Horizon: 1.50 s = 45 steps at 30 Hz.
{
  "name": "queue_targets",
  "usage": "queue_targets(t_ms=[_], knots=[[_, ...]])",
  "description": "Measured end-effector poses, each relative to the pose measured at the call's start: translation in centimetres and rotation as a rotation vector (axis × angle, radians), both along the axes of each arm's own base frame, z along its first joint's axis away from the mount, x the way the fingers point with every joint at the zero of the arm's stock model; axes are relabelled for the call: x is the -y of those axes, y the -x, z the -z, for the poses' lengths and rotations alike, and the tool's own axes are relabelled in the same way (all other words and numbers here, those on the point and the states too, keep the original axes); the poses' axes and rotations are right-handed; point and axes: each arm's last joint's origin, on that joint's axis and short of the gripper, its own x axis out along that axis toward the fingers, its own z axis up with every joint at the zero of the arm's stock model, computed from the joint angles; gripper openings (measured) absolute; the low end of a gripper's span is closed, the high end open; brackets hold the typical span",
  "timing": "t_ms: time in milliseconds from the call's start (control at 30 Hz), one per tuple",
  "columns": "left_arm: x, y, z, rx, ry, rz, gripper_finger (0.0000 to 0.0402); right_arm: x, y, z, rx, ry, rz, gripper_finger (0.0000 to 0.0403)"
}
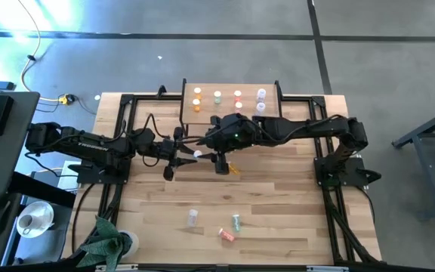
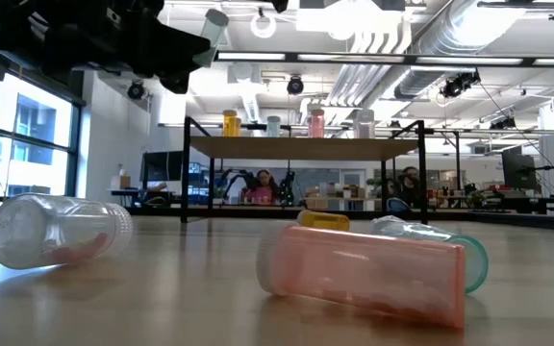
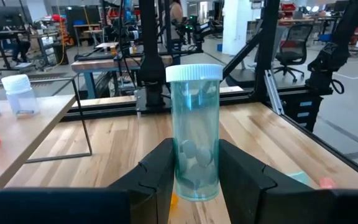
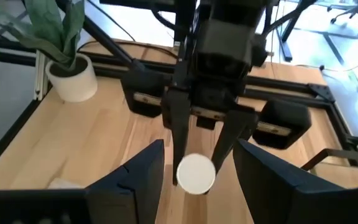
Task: Pick and place medicine bottles onto shelf by color
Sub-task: Put the blue pill bottle on the shelf aligned with the blue pill bottle
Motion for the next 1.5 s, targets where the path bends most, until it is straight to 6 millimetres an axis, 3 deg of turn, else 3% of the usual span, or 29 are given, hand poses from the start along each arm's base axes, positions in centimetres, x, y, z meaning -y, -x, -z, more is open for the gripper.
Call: queue_targets(t_ms=[567, 900, 1500], knots=[[0.0, 0.0, -0.5, 0.048, 0.048, 0.000, 0.0101, 0.0, -0.5, 3.1, 0.044, -0.007, 0.007, 0.0183], [-0.1, 0.0, -1.1, 0.107, 0.078, -0.034, 0.0101, 0.1, -0.7, 2.8, 0.072, -0.044, 0.034, 0.0181], [-0.2, 0.0, -1.1, 0.110, 0.078, -0.055, 0.0101, 0.9, -0.7, 2.8, 0.070, -0.073, 0.074, 0.0116]])
